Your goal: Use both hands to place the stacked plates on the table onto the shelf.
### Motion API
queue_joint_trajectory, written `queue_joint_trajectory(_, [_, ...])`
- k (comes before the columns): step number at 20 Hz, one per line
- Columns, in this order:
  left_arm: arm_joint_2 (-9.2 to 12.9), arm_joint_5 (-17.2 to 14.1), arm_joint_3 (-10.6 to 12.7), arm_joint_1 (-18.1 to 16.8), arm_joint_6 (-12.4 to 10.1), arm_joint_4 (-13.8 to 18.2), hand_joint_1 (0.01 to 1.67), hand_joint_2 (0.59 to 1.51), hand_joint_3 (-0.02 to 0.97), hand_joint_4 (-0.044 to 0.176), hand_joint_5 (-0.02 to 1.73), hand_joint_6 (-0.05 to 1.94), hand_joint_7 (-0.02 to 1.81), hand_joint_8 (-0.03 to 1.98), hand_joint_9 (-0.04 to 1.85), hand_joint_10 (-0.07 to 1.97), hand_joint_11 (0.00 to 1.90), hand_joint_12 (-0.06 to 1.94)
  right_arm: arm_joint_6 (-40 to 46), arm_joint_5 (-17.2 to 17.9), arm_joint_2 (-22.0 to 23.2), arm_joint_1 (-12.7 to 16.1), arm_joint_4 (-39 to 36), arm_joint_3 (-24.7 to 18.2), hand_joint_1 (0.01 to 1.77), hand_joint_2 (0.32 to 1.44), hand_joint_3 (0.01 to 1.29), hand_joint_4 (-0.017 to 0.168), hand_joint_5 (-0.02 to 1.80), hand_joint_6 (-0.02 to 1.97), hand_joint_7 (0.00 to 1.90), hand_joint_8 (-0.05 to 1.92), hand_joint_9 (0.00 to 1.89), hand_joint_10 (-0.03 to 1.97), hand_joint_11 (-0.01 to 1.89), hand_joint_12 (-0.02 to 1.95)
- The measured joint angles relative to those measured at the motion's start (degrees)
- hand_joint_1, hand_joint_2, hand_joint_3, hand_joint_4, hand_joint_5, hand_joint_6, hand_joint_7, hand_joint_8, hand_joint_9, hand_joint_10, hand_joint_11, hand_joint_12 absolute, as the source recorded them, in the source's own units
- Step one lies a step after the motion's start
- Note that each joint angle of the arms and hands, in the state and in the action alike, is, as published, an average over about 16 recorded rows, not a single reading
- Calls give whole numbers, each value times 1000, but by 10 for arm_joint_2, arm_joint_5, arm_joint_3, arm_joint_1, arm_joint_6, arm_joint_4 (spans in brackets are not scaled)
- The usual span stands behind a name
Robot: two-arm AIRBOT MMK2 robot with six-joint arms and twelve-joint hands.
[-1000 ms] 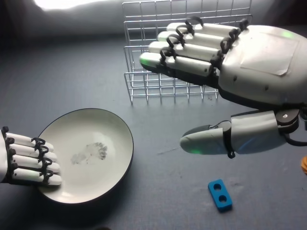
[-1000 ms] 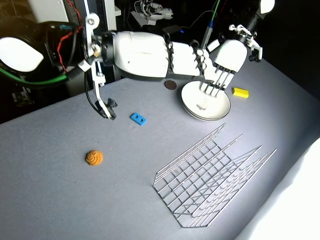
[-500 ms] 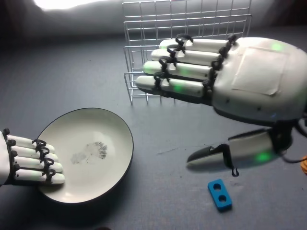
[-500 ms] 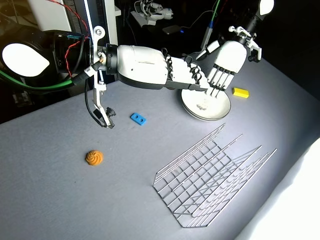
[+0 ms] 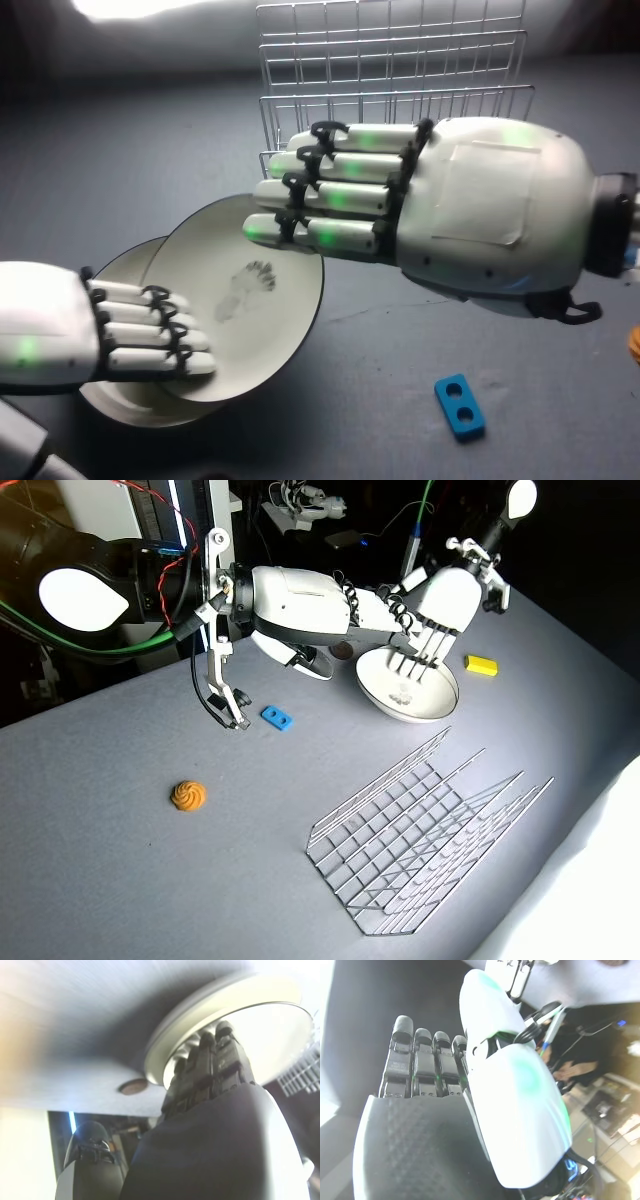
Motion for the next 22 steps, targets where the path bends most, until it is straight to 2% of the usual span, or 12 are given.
queue_joint_trajectory(2, [-9,1,0,-6,0,-2,23,1073,21,-3,13,-17,-3,-16,22,6,19,11,-7,-9,-10,0,4,5,1422,1158,22,2,54,31,19,23,26,24,18,306])
queue_joint_trajectory(6, [-23,1,1,-14,0,-7,23,1074,21,-3,15,-17,-3,-17,22,6,20,11,-28,-29,-34,-2,22,16,1434,1159,23,2,77,30,29,23,37,24,16,391])
queue_joint_trajectory(14, [-37,-1,12,-18,0,-15,23,1076,21,-5,18,-17,-1,-16,23,5,22,11,-59,-59,-89,-7,68,51,1372,1156,23,2,88,30,26,22,36,24,16,360])
queue_joint_trajectory(19, [-41,-5,19,-16,0,-19,23,1076,21,-5,20,-16,-1,-16,23,3,22,11,-75,-67,-129,-9,90,78,1281,1159,23,2,92,31,21,22,30,25,15,264])
queue_joint_trajectory(22, [-43,-7,23,-15,0,-21,23,1077,21,-4,20,-16,-1,-16,22,2,22,11,-78,-70,-154,-9,96,98,1065,1158,23,2,70,31,13,22,17,25,15,166])
